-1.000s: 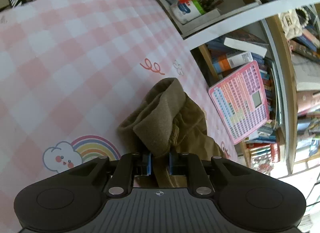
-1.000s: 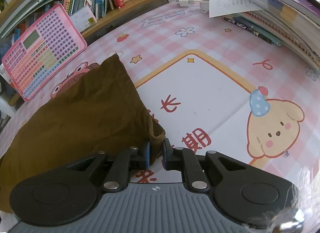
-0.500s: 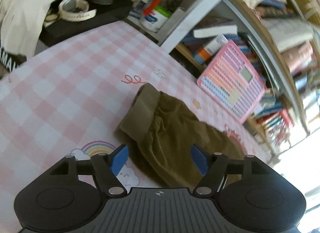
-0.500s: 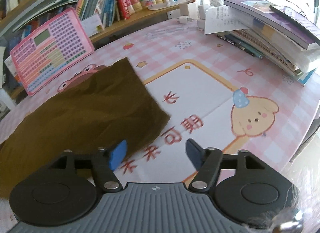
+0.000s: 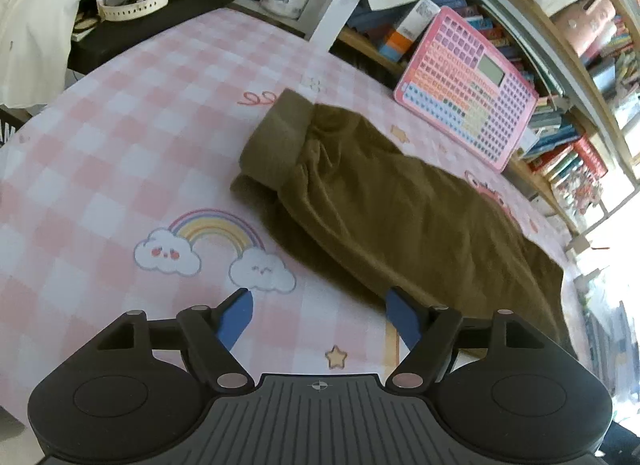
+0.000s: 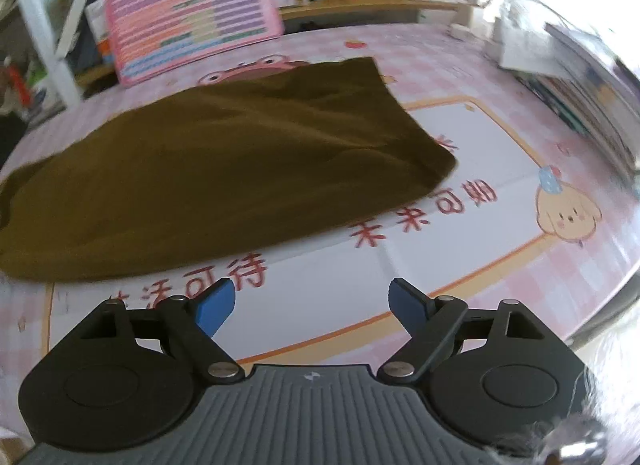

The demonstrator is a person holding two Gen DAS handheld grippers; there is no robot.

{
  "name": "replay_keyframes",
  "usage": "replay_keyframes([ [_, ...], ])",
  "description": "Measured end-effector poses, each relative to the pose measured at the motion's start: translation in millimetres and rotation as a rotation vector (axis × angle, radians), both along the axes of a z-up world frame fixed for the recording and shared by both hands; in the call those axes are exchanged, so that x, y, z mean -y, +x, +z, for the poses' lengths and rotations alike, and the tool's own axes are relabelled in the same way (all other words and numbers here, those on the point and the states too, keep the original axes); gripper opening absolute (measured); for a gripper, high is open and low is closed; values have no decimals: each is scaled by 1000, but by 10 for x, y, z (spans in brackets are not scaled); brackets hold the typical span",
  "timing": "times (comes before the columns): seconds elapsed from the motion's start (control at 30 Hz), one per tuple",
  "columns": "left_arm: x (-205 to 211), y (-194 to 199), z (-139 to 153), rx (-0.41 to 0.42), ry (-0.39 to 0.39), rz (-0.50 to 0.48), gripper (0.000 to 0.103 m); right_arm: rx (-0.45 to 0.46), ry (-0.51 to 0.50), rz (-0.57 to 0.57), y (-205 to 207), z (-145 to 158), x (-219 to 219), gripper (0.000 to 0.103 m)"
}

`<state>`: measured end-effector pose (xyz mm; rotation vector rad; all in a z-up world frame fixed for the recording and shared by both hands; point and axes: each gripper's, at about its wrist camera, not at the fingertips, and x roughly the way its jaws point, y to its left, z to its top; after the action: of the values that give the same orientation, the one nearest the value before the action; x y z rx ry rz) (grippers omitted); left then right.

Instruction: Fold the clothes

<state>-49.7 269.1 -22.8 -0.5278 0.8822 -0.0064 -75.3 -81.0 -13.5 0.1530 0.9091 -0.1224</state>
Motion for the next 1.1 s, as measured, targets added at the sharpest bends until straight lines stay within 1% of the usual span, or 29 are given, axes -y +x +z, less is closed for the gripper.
replay_keyframes([
  [0.17,136,-21,-10,-5,73,-33,79,-6,-27,60,47,-17,-188,86],
  [0.23,178,-16,-20,-8,87,-45,79,-12,-33,93,68,-35,-269,86],
  [0.3,177,6,-46,-20,65,-43,80,-15,-41,128,95,-50,-352,86],
  [0.33,168,13,-50,-17,55,-39,83,-12,-49,147,112,-51,-391,86],
  [0.4,136,50,-57,-15,36,-22,83,-1,-66,185,139,-37,-460,86],
  [0.57,41,210,-63,-16,-13,52,83,42,-103,257,253,6,-592,86],
  [0.63,-26,295,-77,-12,-70,94,83,66,-105,267,343,30,-651,86],
  [0.77,-208,414,-157,-9,-258,215,81,101,-81,255,591,66,-786,86],
  [0.83,-287,456,-212,-11,-359,283,79,122,-102,268,715,59,-887,86],
  [0.9,-343,479,-262,-11,-436,348,76,137,-121,291,840,37,-997,85],
  [0.97,-385,493,-308,-10,-496,403,74,145,-137,322,957,1,-1110,83],
  [1.0,-395,497,-326,-12,-512,425,73,139,-142,344,999,-30,-1168,83],
  [1.07,-411,504,-359,-19,-534,466,66,128,-156,385,1061,-95,-1273,82],
  [1.1,-418,508,-376,-22,-545,486,60,126,-170,401,1049,-131,-1306,82],
])
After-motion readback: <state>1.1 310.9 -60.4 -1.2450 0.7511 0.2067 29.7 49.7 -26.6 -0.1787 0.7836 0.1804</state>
